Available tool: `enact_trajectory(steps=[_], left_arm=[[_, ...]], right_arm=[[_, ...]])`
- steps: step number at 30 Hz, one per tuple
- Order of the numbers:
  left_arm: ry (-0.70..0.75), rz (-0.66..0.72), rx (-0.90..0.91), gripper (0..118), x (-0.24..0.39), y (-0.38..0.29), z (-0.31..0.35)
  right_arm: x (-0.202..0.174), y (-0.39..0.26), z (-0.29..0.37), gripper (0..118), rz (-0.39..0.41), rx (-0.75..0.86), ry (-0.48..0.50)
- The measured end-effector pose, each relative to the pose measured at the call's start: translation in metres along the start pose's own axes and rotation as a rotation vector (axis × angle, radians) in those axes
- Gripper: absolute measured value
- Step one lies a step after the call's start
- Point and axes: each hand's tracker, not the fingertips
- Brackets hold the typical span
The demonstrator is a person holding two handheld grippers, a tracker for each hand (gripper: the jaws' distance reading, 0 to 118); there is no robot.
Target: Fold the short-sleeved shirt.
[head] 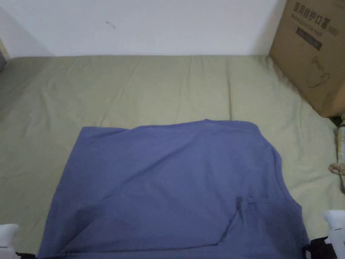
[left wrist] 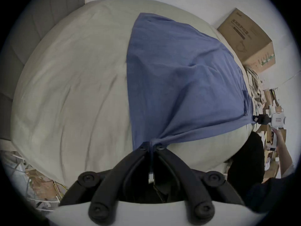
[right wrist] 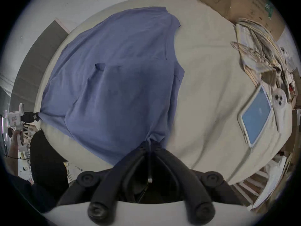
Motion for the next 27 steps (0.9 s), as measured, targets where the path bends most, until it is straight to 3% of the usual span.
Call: enact_trajectory(steps=[6, 8, 9, 11, 12, 13, 14, 16, 21, 22, 23, 24, 25, 26, 27], left_arm=[[0.024, -0.058, 0.047, 3, 0.011, -0.008, 0.014], [0.012, -0.051, 0.068, 11, 0.014, -0.008, 0.020], [0.004, -0.039, 0.083, 26, 0.016, -0.009, 0.025], [0.029, -0.027, 0.163, 70, 0.021, -0.012, 0.038], [0.024, -0.026, 0.222, 92, 0.024, -0.013, 0.048], [0.013, -0.017, 0.255, 115, 0.027, -0.013, 0.055], [0.005, 0.000, 0.302, 118, 0.030, -0.015, 0.063], [-0.016, 0.039, 0.386, 118, 0.035, -0.014, 0.082], [0.078, 0.050, 0.446, 117, 0.053, -0.016, 0.105], [0.086, 0.043, 0.425, 109, 0.055, -0.017, 0.105], [0.097, 0.038, 0.405, 90, 0.058, -0.016, 0.106], [0.090, 0.027, 0.404, 58, 0.061, -0.016, 0.108], [0.095, 0.016, 0.404, 44, 0.063, -0.017, 0.109], [0.105, -0.005, 0.391, 31, 0.064, -0.017, 0.106], [0.133, -0.032, 0.363, 6, 0.066, -0.015, 0.104]], right_arm=[[-0.006, -0.012, 0.005, 2, -0.001, 0.009, -0.022], [-0.013, -0.013, 0.010, 7, 0.002, 0.041, -0.030], [-0.018, -0.014, 0.014, 20, 0.014, 0.072, -0.040], [-0.028, -0.014, 0.023, 75, 0.059, 0.100, -0.095], [-0.034, -0.013, 0.030, 93, 0.067, 0.122, -0.117], [-0.037, -0.013, 0.037, 99, 0.056, 0.154, -0.125], [-0.041, -0.012, 0.048, 98, 0.035, 0.208, -0.110], [-0.049, -0.008, 0.065, 98, -0.004, 0.276, -0.072], [-0.080, -0.009, 0.097, 98, -0.005, 0.397, -0.129], [-0.083, -0.009, 0.099, 95, 0.002, 0.398, -0.119], [-0.086, -0.009, 0.101, 83, 0.007, 0.419, -0.103], [-0.087, -0.010, 0.105, 54, -0.001, 0.462, -0.066], [-0.088, -0.011, 0.108, 54, -0.017, 0.483, -0.042], [-0.087, -0.009, 0.110, 39, -0.039, 0.503, -0.018], [-0.086, -0.008, 0.111, 14, -0.070, 0.513, -0.009]])
